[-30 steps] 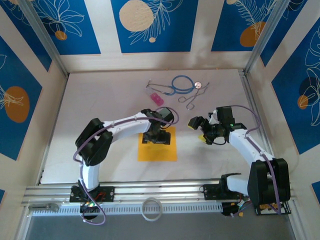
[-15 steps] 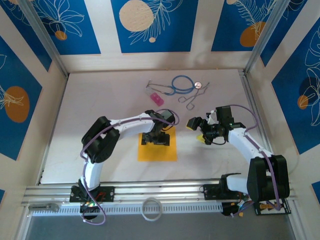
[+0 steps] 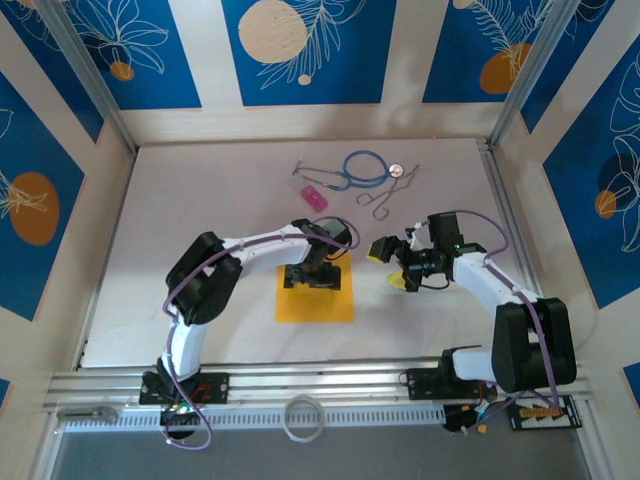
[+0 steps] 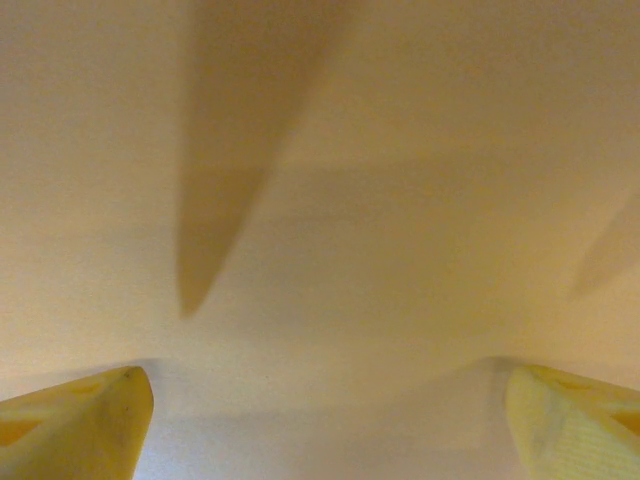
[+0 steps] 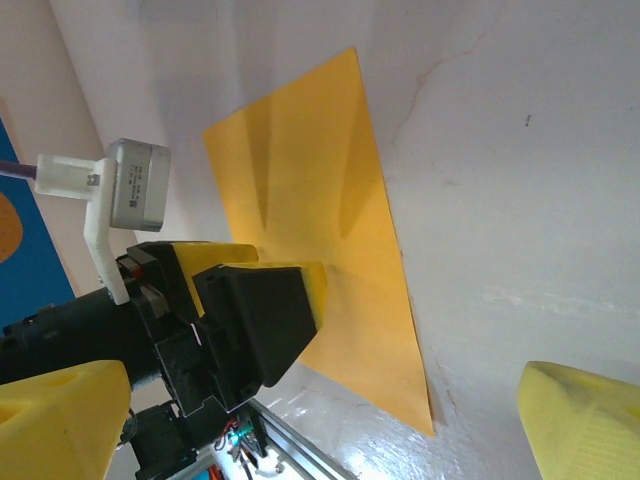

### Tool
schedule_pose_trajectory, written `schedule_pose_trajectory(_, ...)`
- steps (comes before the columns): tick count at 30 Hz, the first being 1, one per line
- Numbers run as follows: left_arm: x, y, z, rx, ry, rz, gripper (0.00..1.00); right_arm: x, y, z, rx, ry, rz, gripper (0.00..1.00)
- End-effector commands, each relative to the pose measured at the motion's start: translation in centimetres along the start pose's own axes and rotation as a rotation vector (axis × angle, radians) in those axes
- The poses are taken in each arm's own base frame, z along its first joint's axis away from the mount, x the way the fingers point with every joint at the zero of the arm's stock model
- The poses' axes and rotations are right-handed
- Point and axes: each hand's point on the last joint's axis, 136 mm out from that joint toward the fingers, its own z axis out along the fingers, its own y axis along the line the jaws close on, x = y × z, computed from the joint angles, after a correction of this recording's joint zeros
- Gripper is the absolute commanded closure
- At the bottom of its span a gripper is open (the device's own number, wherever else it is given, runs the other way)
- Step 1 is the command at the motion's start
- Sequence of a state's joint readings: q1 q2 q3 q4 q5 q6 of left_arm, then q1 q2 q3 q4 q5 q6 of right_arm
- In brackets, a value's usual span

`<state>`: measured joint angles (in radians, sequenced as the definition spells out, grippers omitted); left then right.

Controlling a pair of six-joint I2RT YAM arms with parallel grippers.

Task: Fold a paper plane with a square sheet of paper (pick it up from the middle)
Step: First fold the square sheet of paper in half at the center of the table.

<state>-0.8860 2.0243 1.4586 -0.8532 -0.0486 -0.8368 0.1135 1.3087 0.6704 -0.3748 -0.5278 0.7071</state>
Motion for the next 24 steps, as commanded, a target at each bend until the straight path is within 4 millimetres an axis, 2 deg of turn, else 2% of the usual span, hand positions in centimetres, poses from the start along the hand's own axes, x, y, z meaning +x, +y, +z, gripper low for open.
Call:
schedule_pose_trajectory(1,-0.2,0.5,0.9,-0.037,0.014,-0.028,0.1,0.2,0.5,0.2,-0.02,0.035,-0.011,0.01)
schedule_pose_trajectory(11,1.4,1.3,3.3,-0.057,0.063,-0.046,0.11,-0.1,0.1,0.5,0.007,0.039,0.001,0.01)
schedule_pose_trajectory(17,1.5,1.9,3.4,-0.089,0.062,-0.031,0.13,-0.4,0.2,0.2,0.023,0.019,0.012,0.01)
schedule_pose_trajectory(24,0.9,1.3,2.8,-0.07,0.039,-0.024,0.15,-0.7,0.4,-0.2,0.035,-0.006,0.009,0.02)
